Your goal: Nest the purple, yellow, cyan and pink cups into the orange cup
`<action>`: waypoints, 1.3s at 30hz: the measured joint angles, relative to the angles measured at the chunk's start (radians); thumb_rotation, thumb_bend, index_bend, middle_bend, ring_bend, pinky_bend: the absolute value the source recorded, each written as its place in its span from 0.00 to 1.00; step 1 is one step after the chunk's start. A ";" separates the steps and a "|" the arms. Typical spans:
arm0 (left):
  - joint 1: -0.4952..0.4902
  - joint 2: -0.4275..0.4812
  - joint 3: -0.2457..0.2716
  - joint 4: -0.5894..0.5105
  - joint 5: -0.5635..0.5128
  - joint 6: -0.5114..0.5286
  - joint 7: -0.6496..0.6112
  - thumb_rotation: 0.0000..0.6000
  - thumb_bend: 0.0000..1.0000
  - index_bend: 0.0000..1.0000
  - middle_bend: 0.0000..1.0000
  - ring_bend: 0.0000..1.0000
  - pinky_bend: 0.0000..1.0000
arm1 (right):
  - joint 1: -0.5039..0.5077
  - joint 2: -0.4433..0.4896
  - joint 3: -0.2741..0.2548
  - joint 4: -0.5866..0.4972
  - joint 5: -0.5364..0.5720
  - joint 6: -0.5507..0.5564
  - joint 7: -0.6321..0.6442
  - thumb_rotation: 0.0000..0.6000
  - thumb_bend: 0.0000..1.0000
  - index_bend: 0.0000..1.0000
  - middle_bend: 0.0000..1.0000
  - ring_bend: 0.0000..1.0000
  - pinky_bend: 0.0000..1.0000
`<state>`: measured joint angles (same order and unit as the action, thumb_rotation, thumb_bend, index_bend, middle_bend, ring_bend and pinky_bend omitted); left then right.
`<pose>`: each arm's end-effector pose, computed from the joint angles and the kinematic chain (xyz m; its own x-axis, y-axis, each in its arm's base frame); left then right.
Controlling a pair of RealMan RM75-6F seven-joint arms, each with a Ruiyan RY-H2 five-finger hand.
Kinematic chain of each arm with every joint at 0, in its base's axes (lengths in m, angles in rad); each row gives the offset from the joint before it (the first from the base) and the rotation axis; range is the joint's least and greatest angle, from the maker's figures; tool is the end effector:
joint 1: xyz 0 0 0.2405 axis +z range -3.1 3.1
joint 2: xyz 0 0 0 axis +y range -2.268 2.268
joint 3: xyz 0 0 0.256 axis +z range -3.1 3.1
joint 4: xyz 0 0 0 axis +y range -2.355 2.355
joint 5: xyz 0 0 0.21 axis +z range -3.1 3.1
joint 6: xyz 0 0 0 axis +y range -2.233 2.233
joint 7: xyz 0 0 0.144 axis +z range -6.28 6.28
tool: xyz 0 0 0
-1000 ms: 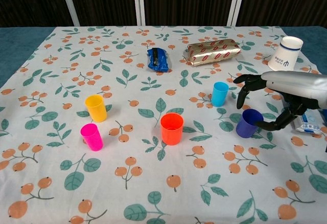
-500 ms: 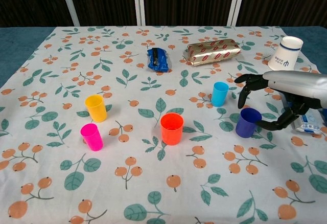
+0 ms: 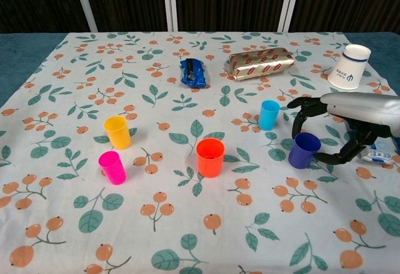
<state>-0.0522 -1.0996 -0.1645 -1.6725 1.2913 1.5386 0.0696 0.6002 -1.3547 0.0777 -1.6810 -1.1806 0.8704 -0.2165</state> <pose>-0.3216 0.1891 0.1937 0.4052 -0.1354 0.9041 0.9024 0.2180 -0.3718 -0.1948 -0.2851 0.0073 0.3819 -0.4713 0.7950 -0.9131 -0.3254 0.2457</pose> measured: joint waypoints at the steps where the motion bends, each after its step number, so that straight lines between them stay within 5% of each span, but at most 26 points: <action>1: 0.000 0.000 0.000 0.000 0.000 0.000 0.000 1.00 0.09 0.10 0.00 0.00 0.01 | 0.000 -0.001 0.001 0.001 0.001 0.002 0.000 1.00 0.45 0.41 0.00 0.04 0.13; 14: 0.001 0.003 -0.003 0.000 -0.005 -0.001 -0.006 1.00 0.09 0.10 0.00 0.00 0.01 | 0.003 0.013 0.014 -0.030 -0.013 0.033 -0.002 1.00 0.45 0.46 0.00 0.05 0.14; 25: 0.000 0.001 0.000 -0.005 0.000 0.000 -0.001 1.00 0.09 0.10 0.00 0.00 0.01 | 0.040 0.104 0.041 -0.212 -0.028 0.025 -0.039 1.00 0.45 0.46 0.00 0.05 0.14; 39: -0.001 0.002 -0.002 0.000 -0.003 -0.004 -0.007 1.00 0.09 0.10 0.00 0.00 0.01 | 0.214 0.044 0.104 -0.300 0.156 -0.042 -0.203 1.00 0.45 0.46 0.00 0.05 0.14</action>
<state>-0.0531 -1.0975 -0.1665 -1.6723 1.2880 1.5345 0.0621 0.8145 -1.3104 0.1817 -1.9808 -1.0251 0.8280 -0.4195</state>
